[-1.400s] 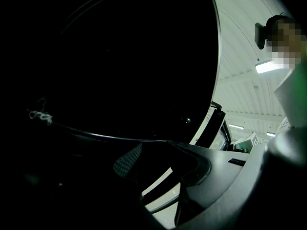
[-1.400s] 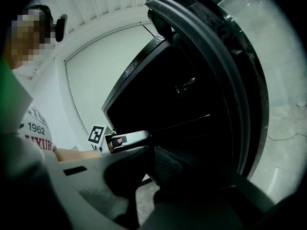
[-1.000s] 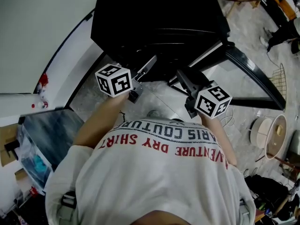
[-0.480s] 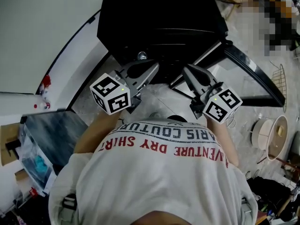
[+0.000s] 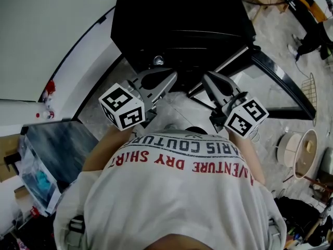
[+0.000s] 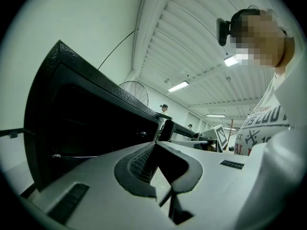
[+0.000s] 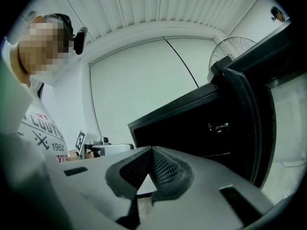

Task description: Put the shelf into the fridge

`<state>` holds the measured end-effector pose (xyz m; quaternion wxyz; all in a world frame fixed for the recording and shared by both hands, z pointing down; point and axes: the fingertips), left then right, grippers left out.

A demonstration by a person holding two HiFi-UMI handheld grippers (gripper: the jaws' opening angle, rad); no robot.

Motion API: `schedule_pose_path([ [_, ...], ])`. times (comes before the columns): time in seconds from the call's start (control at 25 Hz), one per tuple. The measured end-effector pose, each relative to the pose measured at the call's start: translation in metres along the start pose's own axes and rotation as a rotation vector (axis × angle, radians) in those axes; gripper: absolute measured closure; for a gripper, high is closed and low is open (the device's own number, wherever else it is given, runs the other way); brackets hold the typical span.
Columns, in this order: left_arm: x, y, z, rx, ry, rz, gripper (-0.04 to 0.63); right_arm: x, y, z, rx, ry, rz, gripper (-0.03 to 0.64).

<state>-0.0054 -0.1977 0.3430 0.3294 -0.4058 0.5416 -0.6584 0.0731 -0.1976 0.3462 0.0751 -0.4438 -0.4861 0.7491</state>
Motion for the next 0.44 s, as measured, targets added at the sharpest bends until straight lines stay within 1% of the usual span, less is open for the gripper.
schedule_pose_path([
  [0.44,-0.0004,-0.0039,0.0079,-0.003,0.003,-0.05,0.566,-0.0084,-0.0049,-0.0046,0.011,-0.01,0.023,0.592],
])
Point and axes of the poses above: the fingertips, and each gripper's own axes: z forward along the fingers, x to its left, y out of its top, and after that the axes turned 14 degrees about z, right-handed
